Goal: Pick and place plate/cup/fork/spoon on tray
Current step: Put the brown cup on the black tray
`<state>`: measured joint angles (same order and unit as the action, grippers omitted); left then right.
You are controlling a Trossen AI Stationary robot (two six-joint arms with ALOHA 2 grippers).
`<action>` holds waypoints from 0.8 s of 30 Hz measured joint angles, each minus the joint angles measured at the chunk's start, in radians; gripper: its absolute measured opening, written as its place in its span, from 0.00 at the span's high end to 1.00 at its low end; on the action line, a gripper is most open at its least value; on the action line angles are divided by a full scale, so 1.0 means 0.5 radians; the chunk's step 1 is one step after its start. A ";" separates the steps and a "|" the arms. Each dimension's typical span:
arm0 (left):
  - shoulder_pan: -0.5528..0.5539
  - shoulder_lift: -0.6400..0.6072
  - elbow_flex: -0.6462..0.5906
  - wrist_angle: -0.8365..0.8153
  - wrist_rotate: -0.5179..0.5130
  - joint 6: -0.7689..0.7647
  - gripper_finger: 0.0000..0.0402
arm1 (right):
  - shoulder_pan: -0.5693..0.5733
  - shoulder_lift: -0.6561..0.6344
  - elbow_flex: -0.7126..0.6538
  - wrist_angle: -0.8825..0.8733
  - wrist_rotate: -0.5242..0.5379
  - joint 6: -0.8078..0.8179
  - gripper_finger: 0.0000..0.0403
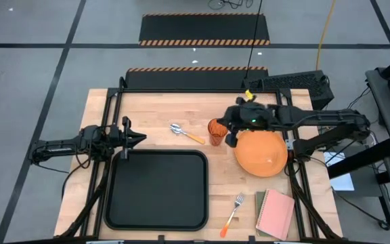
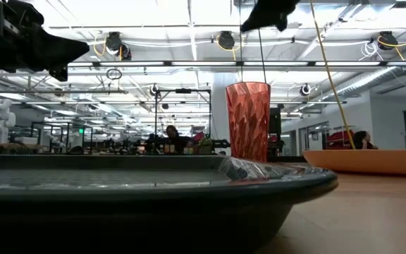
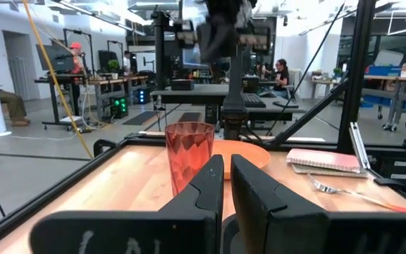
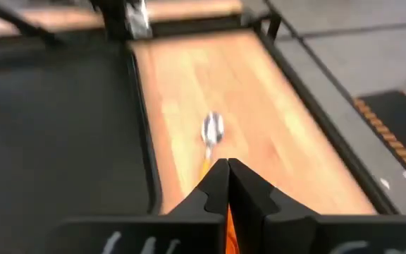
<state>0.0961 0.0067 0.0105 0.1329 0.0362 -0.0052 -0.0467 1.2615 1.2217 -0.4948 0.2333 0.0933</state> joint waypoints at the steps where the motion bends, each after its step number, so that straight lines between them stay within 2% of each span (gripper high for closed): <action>1: 0.000 0.000 0.000 -0.001 -0.016 -0.002 0.92 | 0.000 0.032 0.000 -0.023 -0.004 -0.002 0.99; 8: 0.000 0.000 0.000 -0.001 -0.084 -0.002 0.92 | -0.001 0.213 0.000 -0.075 -0.157 -0.063 0.88; 17: 0.000 0.000 0.000 -0.002 -0.088 -0.001 0.92 | -0.001 0.294 -0.001 -0.222 -0.158 -0.119 0.65; 24: 0.000 0.000 0.000 -0.002 -0.088 0.000 0.92 | -0.001 0.341 -0.001 -0.280 -0.157 -0.149 0.55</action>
<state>0.0959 0.0067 0.0105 0.1322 -0.0078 -0.0051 -0.0471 1.4321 1.2213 -0.6348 0.1545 0.0188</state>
